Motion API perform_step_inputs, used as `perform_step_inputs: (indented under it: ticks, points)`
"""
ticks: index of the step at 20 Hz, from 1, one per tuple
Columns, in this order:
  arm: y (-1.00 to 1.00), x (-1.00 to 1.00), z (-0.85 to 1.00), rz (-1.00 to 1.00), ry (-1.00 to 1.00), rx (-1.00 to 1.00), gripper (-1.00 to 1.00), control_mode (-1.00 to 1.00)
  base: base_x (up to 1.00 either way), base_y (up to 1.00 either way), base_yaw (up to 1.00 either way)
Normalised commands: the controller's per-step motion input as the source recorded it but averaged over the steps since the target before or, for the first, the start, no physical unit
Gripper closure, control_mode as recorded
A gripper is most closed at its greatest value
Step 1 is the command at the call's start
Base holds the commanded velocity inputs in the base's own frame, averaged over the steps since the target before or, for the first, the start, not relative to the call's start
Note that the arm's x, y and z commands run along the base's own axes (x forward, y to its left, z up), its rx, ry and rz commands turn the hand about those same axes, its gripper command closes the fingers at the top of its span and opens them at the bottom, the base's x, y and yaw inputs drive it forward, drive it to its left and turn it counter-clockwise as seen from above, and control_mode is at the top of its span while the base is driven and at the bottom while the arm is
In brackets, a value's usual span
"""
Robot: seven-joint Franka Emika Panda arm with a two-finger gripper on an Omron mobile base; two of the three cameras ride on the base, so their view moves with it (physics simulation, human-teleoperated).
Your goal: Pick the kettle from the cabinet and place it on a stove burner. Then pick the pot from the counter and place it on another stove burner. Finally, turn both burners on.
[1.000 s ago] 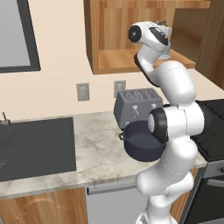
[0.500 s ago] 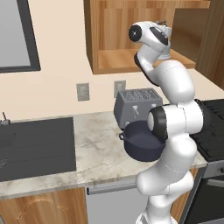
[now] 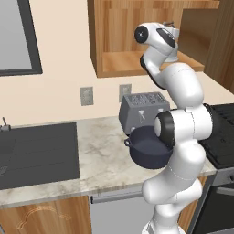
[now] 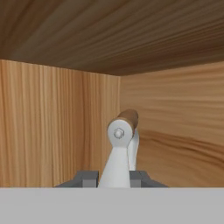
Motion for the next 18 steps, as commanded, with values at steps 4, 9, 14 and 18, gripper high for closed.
perform_step_inputs:
  ticks: [4, 9, 14, 18]
  points:
    - [0.0, 0.0, 0.0, 0.0, 0.01, 0.0, 1.0, -1.0, 0.0, 0.0, 0.0]
    - [0.0, 0.0, 0.0, 0.0, 0.01, 0.0, 1.0, -1.0, 0.0, 0.0, 0.0]
    - [0.0, 0.0, 0.0, 0.0, 0.0, 0.0, 1.0, -1.0, 0.0, 0.0, 0.0]
    - [0.0, -0.05, 0.0, -0.01, 0.0, 0.0, 1.0, -1.0, 0.0, 0.0, 0.0]
